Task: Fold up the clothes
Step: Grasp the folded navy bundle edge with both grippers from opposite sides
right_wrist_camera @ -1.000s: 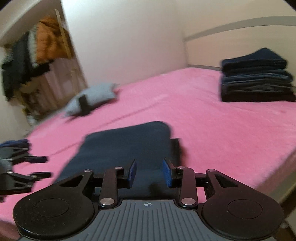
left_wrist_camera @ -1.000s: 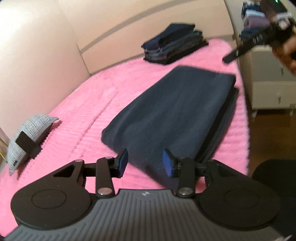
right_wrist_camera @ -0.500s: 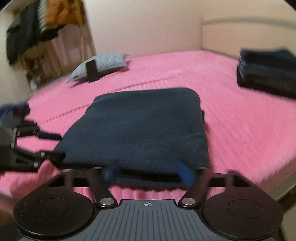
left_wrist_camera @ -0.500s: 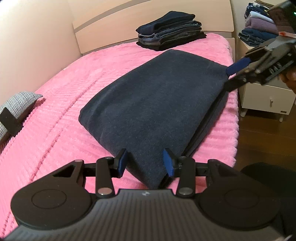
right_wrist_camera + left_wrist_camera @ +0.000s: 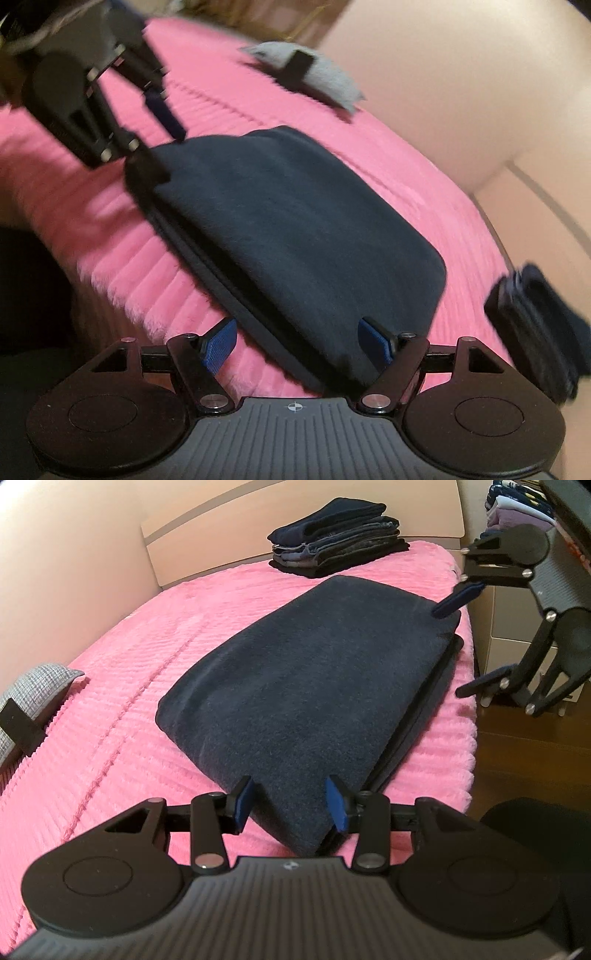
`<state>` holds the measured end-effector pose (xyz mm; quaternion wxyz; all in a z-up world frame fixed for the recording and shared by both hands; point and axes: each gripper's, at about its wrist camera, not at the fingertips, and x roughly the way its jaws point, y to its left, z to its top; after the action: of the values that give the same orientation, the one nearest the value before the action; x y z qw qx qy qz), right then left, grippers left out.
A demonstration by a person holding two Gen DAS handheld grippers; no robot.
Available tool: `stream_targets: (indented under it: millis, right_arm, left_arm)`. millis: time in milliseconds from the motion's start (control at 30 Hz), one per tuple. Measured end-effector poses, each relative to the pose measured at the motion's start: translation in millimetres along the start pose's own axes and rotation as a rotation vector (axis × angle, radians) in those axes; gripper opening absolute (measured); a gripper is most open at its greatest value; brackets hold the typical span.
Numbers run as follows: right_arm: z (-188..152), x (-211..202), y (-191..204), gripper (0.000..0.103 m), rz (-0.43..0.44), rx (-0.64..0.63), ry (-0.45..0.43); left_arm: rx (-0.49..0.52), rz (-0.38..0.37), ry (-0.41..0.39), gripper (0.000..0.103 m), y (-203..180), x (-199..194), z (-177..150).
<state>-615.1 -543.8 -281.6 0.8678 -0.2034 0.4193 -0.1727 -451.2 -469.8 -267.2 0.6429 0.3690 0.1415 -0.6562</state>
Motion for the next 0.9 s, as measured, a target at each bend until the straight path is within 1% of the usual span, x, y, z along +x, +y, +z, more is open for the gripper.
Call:
stream_targets:
  millis: [100,167,200,300,333,367,400,467,533,667,800,833,900]
  right_arm:
    - [5.6,12.8,9.3,0.075,0.002,-0.107,0.015]
    - [9.1,20.9,14.9,0.075,0.002,-0.176,0.023]
    - [10.6,24.6,17.0,0.075,0.003,-0.205,0.026]
    - [12.3,37.2,25.6,0.075,0.002,-0.289,0.036]
    - [12.0,42.2,29.9,0.063,0.001,-0.325,0.041]
    - [12.3,46.7,32.4,0.055,0.001,-0.345,0.046]
    - [12.7,51.0,34.4,0.051,0.001,-0.359,0.051]
    - [16.7,53.2,29.2,0.042,0.015,-0.326,0.054]
    - [23.5,52.3,17.9,0.035,0.038,-0.259,0.056]
    - [36.0,48.1,-7.1,0.035,0.089,-0.137,0.053]
    - [42.3,51.0,-22.6,0.035,0.131,-0.082,0.058]
    - [42.7,49.1,-24.2,0.035,0.137,-0.071,0.057]
    - [42.8,43.6,-26.7,0.035,0.147,-0.048,0.054]
  left_arm:
    - [0.025,0.014,-0.031,0.042,-0.2,-11.3,-3.5]
    - [0.061,0.035,-0.053,0.054,-2.1,-20.5,-7.2]
    - [0.094,0.056,-0.064,0.057,-4.6,-26.1,-10.3]
    - [0.259,0.119,-0.088,0.061,-23.9,-37.6,-21.2]
    - [0.312,0.128,-0.092,0.065,-32.1,-39.4,-25.1]
    - [0.362,0.134,-0.095,0.069,-41.0,-40.0,-29.0]
    - [0.418,0.142,-0.094,0.070,-51.6,-38.6,-33.2]
    - [0.509,0.167,-0.089,0.071,-69.8,-31.4,-39.6]
    - [0.564,0.194,-0.085,0.072,-83.1,-21.7,-41.9]
    - [0.655,0.259,-0.085,0.073,-102.6,0.5,-38.8]
    - [0.717,0.327,-0.071,0.073,-114.8,23.2,-29.2]
    - [0.729,0.343,-0.061,0.070,-116.5,28.3,-27.0]
    - [0.761,0.386,-0.037,0.055,-119.0,38.2,-24.5]
